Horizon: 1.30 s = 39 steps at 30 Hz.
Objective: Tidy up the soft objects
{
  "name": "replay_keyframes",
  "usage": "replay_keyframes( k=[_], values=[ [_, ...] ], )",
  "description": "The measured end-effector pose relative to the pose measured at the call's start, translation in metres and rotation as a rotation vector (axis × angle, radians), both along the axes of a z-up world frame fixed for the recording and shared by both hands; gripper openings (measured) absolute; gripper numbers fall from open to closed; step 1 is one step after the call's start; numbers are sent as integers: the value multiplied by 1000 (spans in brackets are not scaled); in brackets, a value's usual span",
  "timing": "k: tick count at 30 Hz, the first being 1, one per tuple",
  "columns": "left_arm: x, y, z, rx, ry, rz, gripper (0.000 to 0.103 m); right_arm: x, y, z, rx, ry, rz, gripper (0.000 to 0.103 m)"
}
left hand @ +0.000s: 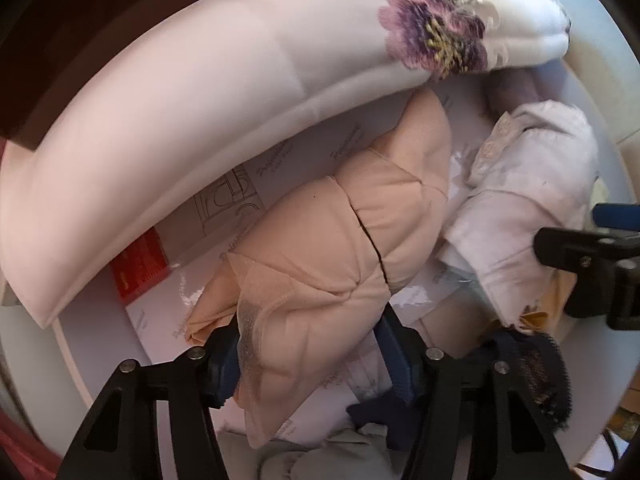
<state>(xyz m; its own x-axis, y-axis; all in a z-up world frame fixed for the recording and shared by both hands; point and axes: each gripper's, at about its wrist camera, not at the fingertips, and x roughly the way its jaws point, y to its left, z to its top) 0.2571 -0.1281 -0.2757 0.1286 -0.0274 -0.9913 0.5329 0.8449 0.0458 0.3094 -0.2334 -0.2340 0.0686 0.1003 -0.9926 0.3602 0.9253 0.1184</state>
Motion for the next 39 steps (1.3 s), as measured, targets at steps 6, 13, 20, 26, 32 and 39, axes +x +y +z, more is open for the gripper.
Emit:
replay_keyframes(
  k=[6,13,20,26,32,39],
  values=[
    [7,12,8,-80,60,50,34,-3,6,2,-5,-3,7,103],
    [6,34,39,-177,123,161,31,-4,1,7,-6,-5,14,103],
    [-10,65,73,-282,172,295,29,-4,6,2,-16,-3,35,103],
    [-28,94,114,-448,149,424,29,-4,15,1,-28,0,58,103],
    [-20,104,140,-588,80,517,29,-5,23,-1,-35,5,79,103],
    [3,116,164,-644,25,579,29,-3,37,-3,-37,9,92,103]
  ],
)
